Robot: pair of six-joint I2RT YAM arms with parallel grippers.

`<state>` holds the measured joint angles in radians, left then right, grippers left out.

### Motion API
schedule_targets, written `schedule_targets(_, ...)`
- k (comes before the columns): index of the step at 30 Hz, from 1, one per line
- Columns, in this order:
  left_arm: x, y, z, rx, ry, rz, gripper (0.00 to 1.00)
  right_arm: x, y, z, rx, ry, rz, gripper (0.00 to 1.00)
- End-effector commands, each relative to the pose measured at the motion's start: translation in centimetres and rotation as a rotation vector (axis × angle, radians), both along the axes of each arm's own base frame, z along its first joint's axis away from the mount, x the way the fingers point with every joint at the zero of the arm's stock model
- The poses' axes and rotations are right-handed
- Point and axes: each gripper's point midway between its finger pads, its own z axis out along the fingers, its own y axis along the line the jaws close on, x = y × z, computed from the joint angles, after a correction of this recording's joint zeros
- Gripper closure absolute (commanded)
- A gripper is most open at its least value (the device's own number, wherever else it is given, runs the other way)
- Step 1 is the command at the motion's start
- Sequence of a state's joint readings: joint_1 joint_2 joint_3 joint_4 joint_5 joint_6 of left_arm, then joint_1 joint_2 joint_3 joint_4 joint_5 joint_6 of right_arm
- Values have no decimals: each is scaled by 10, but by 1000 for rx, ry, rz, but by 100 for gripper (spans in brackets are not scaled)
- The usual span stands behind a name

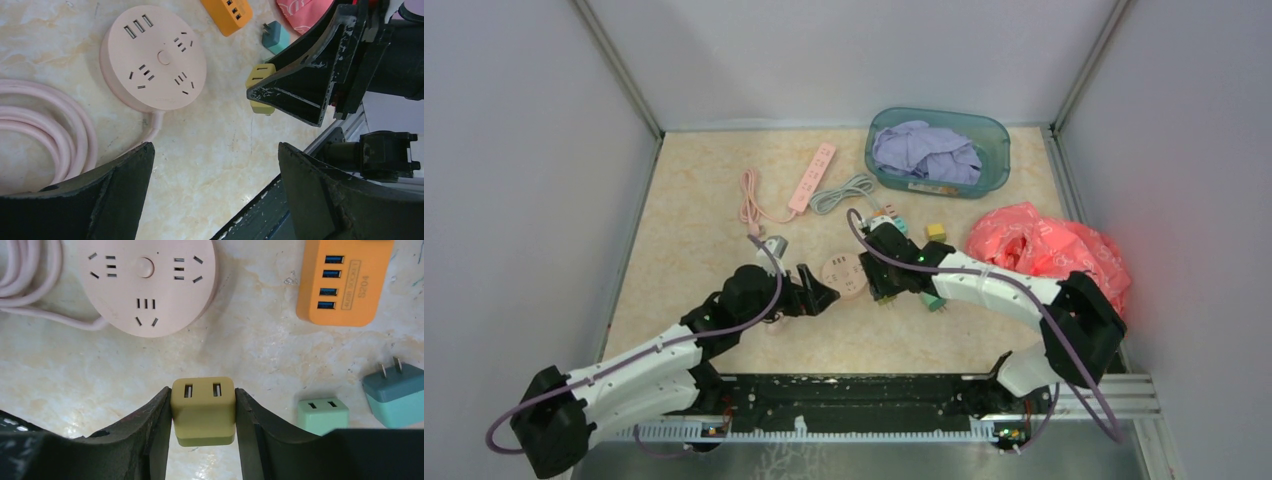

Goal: Insert the plug

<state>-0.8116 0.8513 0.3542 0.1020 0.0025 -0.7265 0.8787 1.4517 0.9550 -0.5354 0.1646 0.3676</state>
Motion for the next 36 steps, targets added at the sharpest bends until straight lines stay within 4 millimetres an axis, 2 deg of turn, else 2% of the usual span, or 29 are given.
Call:
schedule_targets(1, 2, -9, 16, -61, -41, 25, 3, 14, 17, 39, 198, -136, -111, 66)
schedule_targets(8, -3, -23, 22, -104, -63, 30, 4, 14, 25, 70, 425, -216, -193, 66)
schedule_targets(17, -11, -44, 43, -157, -140, 7, 10, 8, 34, 100, 679, -255, -231, 66)
schedule_targets(22, -14, -57, 50, -167, -194, -6, 12, 3, 39, 107, 782, -240, -244, 66)
schedule_targets(29, -2, -67, 51, -130, -257, 25, 15, -1, 43, 118, 886, -230, -262, 66)
schedule_targets(36, 4, -78, 56, -149, -310, 23, 25, -4, 45, 120, 916, -224, -257, 67)
